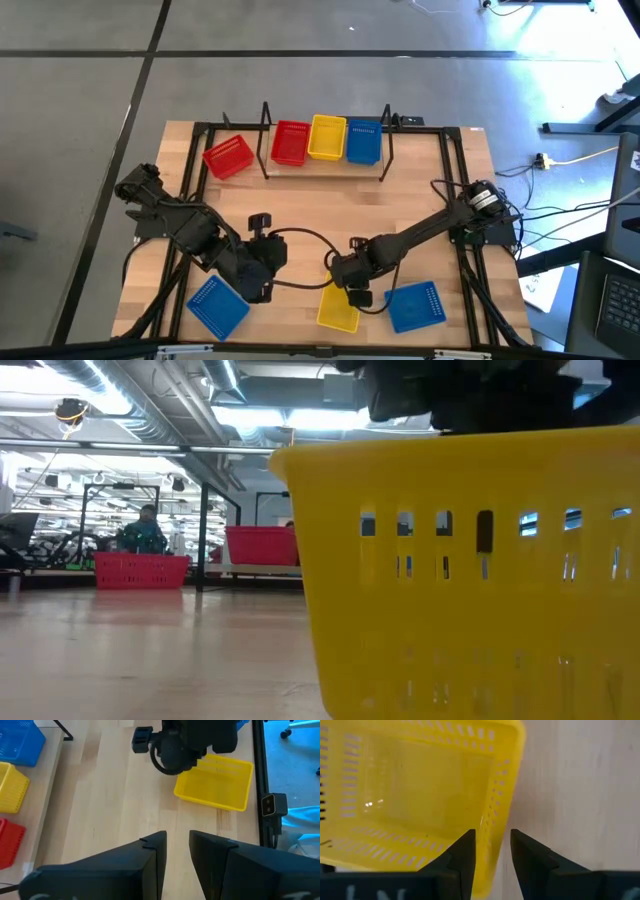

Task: Stack baskets on shelf by color
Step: Stack the yellow bin on the yellow bin on the shelf

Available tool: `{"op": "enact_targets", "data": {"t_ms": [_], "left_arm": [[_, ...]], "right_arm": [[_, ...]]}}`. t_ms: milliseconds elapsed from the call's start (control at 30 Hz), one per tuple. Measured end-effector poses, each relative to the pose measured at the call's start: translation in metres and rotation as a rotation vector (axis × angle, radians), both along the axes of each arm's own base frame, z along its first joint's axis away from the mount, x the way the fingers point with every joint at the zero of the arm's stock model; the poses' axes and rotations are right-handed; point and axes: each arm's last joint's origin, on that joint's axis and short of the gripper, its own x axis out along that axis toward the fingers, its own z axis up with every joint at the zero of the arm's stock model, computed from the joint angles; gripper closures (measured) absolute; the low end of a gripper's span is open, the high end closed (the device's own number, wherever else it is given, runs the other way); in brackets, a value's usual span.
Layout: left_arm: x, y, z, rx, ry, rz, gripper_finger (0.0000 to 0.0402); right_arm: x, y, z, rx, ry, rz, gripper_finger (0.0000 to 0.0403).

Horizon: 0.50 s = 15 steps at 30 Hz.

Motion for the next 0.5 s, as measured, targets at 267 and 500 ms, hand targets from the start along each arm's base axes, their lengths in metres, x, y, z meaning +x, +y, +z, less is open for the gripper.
{"op": "enact_targets", "data": {"t_ms": [267, 500], "left_arm": [[0.0, 0.0, 0.0, 0.0, -0.001, 0.0, 0.0328], [0.0, 0.0, 0.0, 0.0, -0.001, 0.001, 0.0328]], "right_arm": [[0.005, 0.0, -0.009, -0.037, -0.011, 0.041, 0.0283], [0.011, -0.008, -0.011, -0.068, -0.048, 0.005, 0.0283]]}}
